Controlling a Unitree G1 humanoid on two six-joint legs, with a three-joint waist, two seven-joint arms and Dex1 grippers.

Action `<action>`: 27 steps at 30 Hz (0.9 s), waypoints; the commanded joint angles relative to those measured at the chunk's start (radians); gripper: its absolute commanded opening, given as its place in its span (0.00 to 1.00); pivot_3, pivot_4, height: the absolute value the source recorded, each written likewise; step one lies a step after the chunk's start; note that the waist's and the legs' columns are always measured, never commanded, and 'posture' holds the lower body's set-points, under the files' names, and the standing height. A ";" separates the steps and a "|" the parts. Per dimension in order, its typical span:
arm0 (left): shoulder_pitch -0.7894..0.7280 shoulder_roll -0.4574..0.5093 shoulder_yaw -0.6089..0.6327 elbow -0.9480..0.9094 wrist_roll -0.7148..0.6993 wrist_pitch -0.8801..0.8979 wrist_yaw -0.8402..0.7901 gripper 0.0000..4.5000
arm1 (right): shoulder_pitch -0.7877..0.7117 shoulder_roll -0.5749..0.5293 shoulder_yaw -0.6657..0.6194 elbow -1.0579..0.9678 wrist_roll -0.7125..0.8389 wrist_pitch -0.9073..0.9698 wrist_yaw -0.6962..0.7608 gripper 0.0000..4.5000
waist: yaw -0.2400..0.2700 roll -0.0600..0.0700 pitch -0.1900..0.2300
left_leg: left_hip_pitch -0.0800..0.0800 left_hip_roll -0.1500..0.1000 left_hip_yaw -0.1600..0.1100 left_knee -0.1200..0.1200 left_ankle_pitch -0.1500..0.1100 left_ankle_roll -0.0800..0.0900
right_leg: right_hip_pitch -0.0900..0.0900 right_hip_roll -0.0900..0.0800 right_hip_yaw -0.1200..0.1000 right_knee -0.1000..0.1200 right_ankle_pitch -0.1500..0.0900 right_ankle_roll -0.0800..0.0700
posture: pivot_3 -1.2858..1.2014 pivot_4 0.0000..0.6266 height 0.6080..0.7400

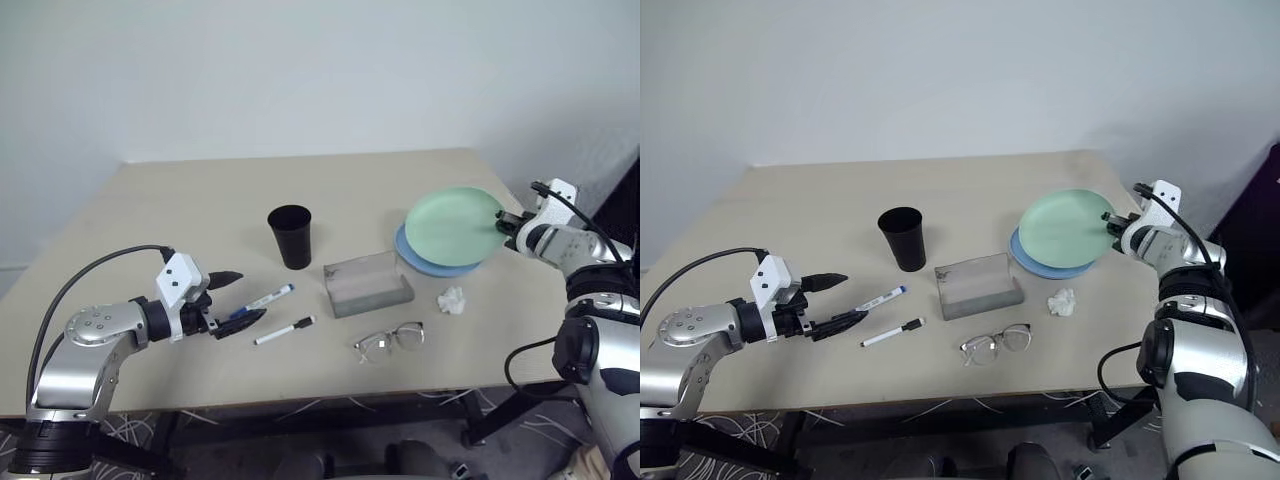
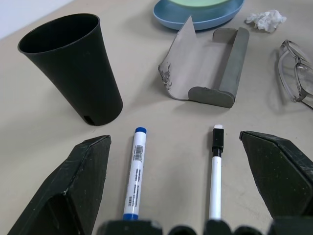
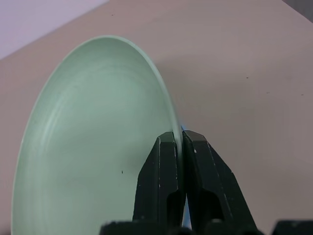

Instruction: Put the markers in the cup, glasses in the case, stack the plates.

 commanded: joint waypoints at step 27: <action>-0.024 0.014 0.024 -0.024 -0.008 -0.008 0.006 1.00 | -0.093 0.084 0.011 0.105 -0.041 -0.094 -0.066 0.00 | -0.035 0.000 0.000 | 0.001 0.001 0.000 0.000 0.000 0.000 | 0.000 0.017 0.027 0.001 0.001 -0.001 | 0.52 0.00 0.94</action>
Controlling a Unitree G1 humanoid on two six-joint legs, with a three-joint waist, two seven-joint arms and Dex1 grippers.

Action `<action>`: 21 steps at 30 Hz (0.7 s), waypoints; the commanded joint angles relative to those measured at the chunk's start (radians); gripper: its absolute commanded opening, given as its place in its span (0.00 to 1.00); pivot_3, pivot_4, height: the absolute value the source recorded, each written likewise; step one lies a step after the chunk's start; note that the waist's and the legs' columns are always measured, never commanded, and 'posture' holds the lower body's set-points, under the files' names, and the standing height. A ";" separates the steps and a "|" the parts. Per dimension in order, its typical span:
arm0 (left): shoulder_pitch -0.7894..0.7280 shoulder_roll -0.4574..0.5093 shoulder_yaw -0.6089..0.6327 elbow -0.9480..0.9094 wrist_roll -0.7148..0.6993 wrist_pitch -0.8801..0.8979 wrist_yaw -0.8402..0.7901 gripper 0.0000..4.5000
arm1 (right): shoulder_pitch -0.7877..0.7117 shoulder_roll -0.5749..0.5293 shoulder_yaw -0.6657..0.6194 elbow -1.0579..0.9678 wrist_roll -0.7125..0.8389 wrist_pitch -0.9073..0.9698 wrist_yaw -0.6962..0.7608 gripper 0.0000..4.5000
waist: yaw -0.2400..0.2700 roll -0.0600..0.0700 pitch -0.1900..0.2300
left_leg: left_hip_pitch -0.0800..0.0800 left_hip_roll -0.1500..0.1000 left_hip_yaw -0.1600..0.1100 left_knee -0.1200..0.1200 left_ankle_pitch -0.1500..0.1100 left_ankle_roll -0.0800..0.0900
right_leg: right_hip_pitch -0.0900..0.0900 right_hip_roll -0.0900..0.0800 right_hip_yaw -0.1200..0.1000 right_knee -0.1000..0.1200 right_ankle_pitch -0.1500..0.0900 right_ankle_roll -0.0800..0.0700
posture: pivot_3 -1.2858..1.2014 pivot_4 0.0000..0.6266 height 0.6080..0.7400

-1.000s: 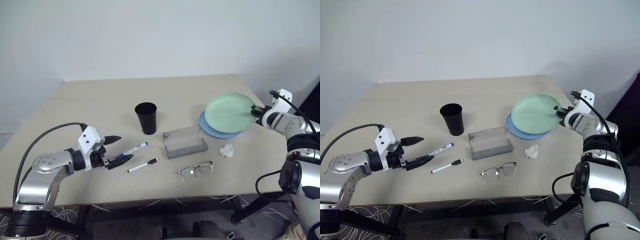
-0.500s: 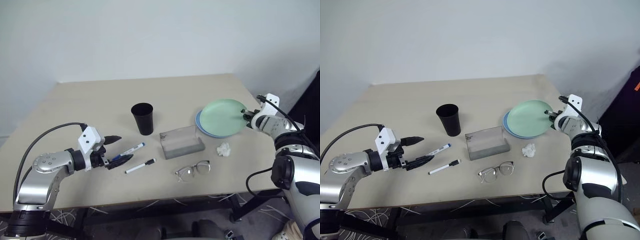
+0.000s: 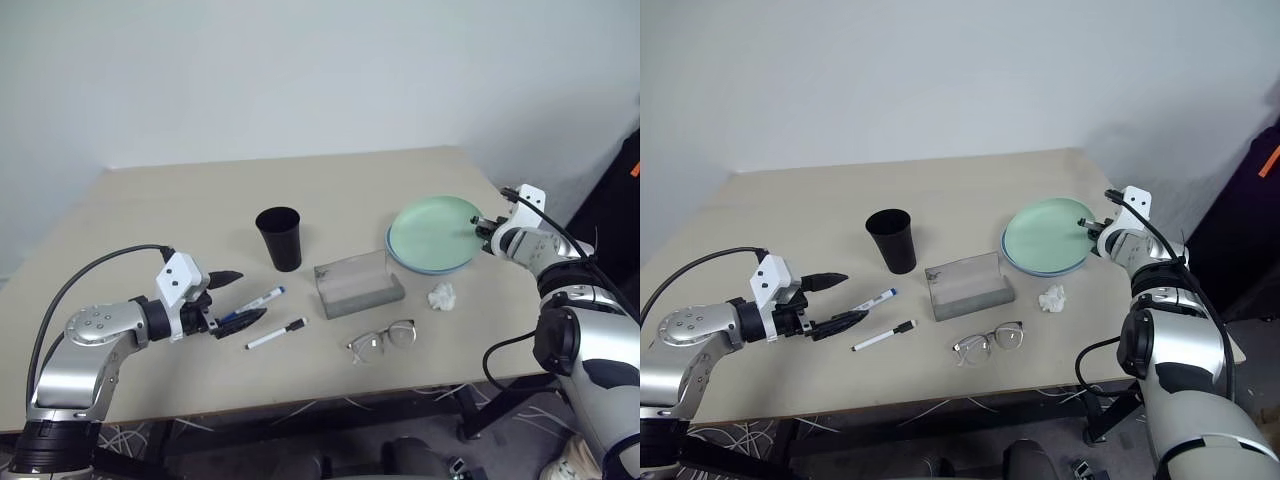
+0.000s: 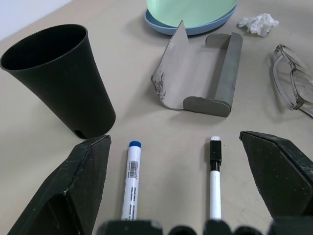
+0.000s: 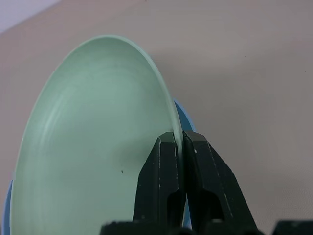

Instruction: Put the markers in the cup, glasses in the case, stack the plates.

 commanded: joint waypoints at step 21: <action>-0.022 0.017 0.027 -0.026 -0.011 0.000 0.009 1.00 | -0.054 -0.003 0.087 -0.065 -0.065 -0.003 0.090 0.81 | -0.002 0.000 0.000 | 0.000 0.000 0.000 0.000 0.000 0.000 | 0.000 0.001 0.001 0.000 0.000 0.000 | 0.52 0.00 0.94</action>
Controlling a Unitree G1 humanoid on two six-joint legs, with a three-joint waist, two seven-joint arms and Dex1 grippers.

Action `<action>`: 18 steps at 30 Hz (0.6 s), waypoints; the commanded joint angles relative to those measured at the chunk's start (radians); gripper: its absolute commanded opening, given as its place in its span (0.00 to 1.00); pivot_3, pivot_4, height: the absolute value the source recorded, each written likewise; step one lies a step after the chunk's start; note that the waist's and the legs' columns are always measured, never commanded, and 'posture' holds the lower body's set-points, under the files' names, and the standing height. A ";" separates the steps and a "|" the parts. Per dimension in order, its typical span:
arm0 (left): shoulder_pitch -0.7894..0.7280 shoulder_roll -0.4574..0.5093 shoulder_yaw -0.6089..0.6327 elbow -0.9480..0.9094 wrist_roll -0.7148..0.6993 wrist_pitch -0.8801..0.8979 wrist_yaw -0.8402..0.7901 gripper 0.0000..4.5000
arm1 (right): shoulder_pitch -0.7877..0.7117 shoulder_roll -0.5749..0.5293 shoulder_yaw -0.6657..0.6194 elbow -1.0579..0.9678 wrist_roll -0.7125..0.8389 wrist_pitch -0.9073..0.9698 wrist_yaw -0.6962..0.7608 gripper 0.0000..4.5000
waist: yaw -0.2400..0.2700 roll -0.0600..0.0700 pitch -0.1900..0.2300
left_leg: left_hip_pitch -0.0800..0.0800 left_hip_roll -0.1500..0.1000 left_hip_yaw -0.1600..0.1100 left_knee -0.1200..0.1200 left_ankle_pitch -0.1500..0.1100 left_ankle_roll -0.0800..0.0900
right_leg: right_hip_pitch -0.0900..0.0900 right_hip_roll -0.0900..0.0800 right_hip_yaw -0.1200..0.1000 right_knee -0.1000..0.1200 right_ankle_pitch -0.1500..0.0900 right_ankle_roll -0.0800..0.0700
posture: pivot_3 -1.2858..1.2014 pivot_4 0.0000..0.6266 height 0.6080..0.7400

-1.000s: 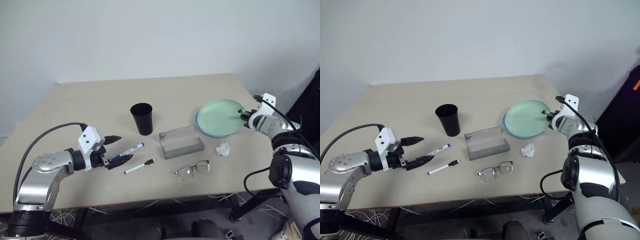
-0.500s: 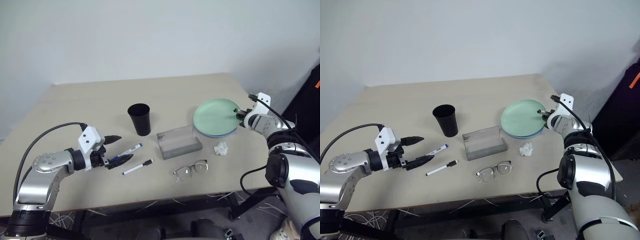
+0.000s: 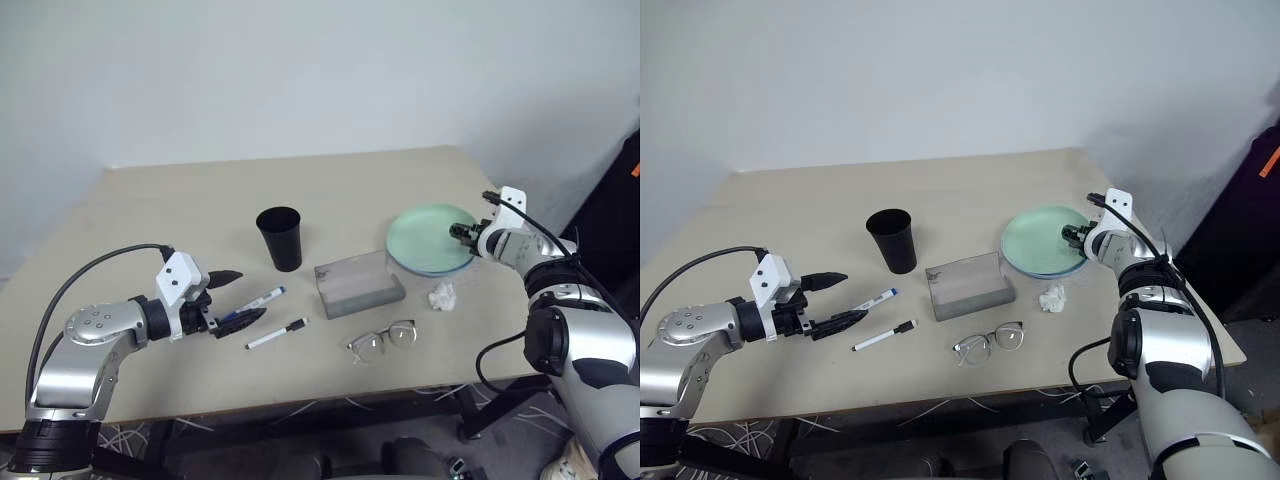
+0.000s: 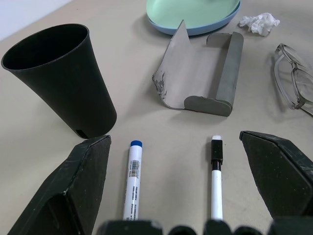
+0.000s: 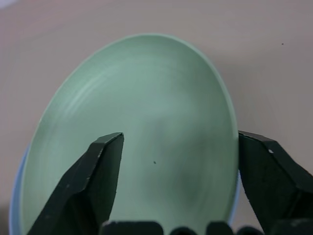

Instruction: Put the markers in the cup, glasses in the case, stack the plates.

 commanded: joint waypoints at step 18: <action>-0.026 0.013 0.022 -0.018 -0.012 -0.005 0.004 1.00 | 0.122 -0.285 0.302 -0.531 -0.078 0.162 0.651 0.81 | 0.005 0.000 0.000 | 0.000 0.000 0.000 0.000 0.000 0.000 | -0.001 -0.001 0.000 0.000 0.000 0.000 | 0.52 0.00 0.94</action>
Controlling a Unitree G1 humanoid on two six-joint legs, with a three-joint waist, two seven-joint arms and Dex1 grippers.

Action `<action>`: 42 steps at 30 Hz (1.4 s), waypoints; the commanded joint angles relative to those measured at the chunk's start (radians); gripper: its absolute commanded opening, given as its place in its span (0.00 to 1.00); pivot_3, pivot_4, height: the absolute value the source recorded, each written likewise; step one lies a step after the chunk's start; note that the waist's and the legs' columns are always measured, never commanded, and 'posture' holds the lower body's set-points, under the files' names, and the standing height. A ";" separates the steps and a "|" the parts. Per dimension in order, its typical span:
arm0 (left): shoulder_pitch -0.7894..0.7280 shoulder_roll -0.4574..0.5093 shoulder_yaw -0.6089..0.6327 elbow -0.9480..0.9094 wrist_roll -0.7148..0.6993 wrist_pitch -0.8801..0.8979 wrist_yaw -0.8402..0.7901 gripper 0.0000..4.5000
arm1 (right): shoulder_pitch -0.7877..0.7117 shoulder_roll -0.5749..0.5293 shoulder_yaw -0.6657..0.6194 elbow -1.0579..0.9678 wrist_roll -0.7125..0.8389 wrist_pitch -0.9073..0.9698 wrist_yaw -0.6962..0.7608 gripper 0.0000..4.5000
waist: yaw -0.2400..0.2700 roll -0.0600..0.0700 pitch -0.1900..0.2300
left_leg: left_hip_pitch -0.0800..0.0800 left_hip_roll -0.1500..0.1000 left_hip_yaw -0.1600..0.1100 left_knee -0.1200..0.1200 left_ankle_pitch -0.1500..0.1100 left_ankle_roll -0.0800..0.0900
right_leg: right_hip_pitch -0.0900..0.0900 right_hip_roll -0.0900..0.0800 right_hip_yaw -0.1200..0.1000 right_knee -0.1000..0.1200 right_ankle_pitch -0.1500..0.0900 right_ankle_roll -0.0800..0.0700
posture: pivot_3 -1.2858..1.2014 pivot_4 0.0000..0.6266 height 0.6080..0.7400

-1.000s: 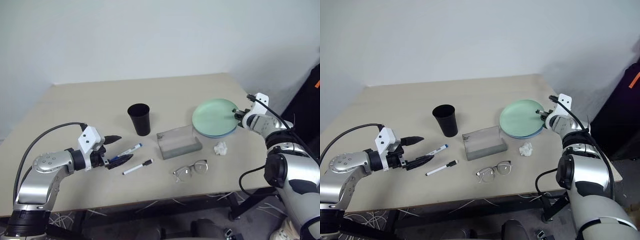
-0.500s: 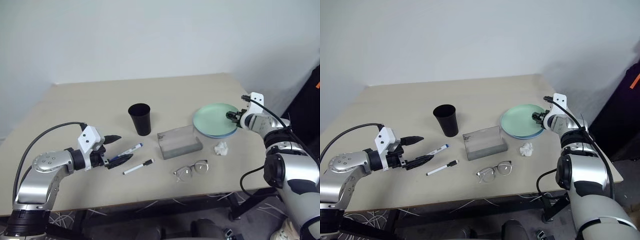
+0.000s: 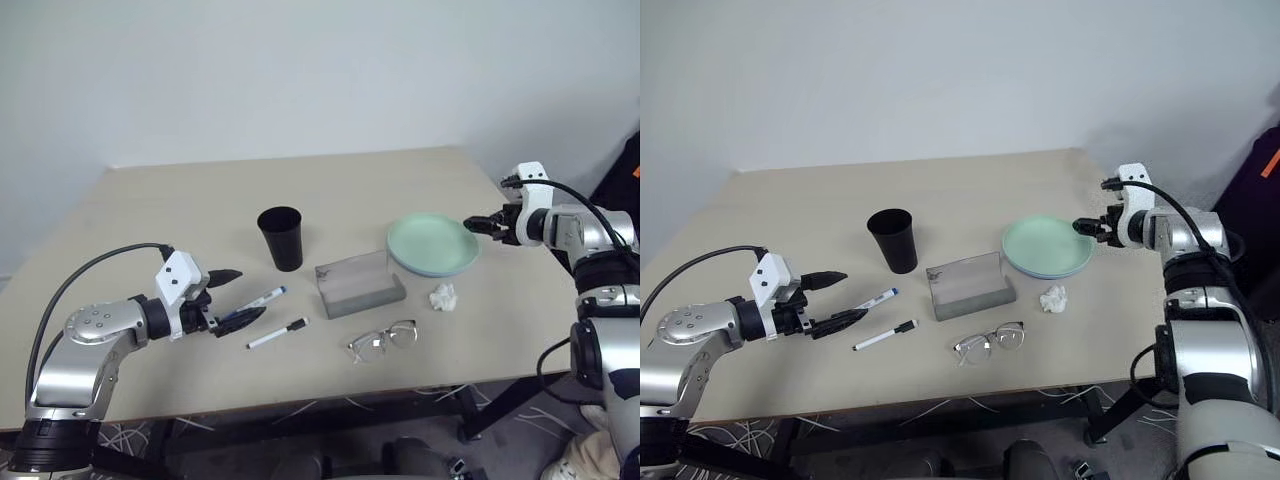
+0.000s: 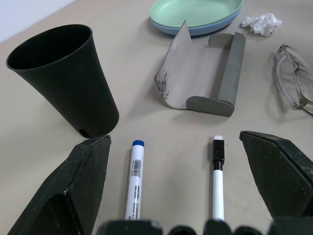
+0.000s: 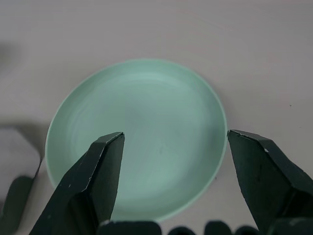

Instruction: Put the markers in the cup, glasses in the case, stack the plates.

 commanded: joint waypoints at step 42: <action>-0.004 0.017 0.033 -0.049 -0.021 0.017 0.004 1.00 | 0.356 0.001 0.222 -0.355 -0.057 -0.107 0.169 0.81 | 0.007 -0.003 0.000 | 0.000 0.001 0.001 0.003 -0.001 -0.003 | 0.000 0.000 -0.003 0.000 0.000 0.000 | 0.52 0.00 0.94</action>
